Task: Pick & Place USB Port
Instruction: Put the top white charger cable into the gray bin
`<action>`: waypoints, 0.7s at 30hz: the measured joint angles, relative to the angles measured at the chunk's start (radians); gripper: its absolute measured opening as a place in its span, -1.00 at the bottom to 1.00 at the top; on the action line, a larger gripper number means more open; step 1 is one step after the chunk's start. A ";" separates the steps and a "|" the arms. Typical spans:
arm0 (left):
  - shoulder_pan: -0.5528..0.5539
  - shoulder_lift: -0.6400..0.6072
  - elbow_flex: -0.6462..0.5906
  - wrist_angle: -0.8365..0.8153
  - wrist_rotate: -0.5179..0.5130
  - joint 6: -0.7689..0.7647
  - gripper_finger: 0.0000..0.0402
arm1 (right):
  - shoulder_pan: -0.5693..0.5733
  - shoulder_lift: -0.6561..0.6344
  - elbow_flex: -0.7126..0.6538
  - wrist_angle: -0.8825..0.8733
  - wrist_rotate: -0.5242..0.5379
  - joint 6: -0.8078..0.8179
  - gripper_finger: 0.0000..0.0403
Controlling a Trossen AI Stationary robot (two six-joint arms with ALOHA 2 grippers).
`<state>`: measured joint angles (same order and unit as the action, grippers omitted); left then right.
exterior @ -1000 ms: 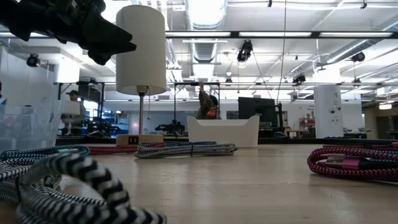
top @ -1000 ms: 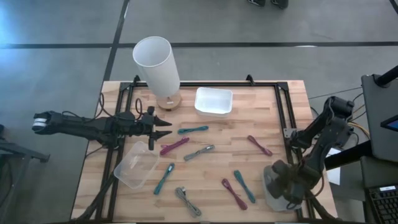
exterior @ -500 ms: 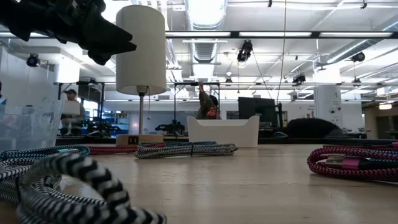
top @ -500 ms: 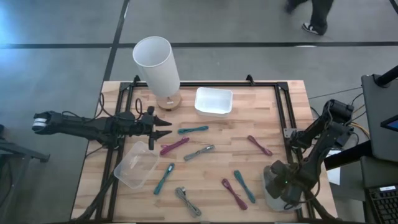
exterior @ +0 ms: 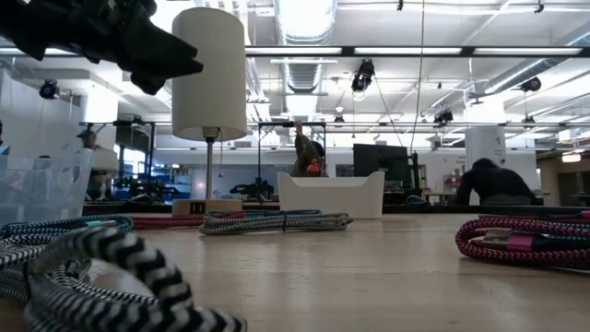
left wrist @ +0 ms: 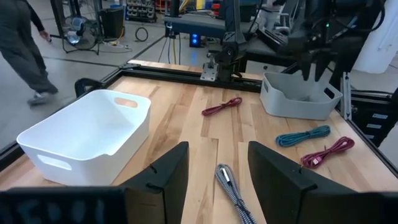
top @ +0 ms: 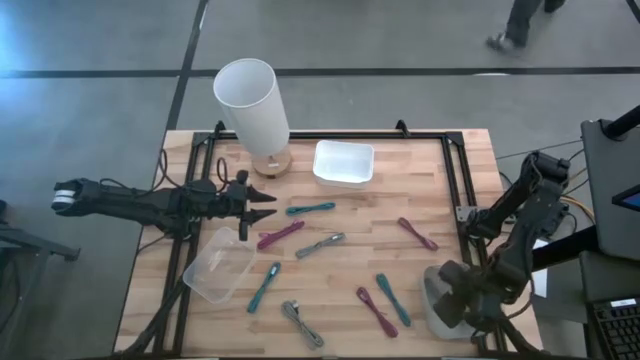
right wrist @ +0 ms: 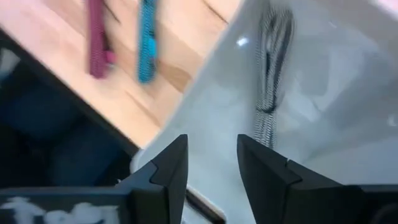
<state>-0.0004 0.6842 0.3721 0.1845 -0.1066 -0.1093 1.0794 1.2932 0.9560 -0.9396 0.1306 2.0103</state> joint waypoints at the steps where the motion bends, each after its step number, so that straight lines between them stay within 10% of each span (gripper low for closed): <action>1: 0.000 0.000 0.000 0.005 0.000 0.000 -0.16 | 0.000 -0.001 0.020 -0.030 0.031 -0.009 -0.32; 9: 0.000 0.022 0.000 0.045 0.000 -0.011 -0.16 | -0.053 0.006 0.105 -0.120 0.476 -0.328 -0.32; 21: 0.000 0.146 0.028 0.095 0.004 -0.053 -0.16 | -0.421 0.005 0.037 0.015 0.351 -0.953 -0.32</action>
<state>-0.0006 0.8303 0.3999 0.2797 -0.1028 -0.1623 0.6585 1.2980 0.9926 -0.9247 0.4820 1.0576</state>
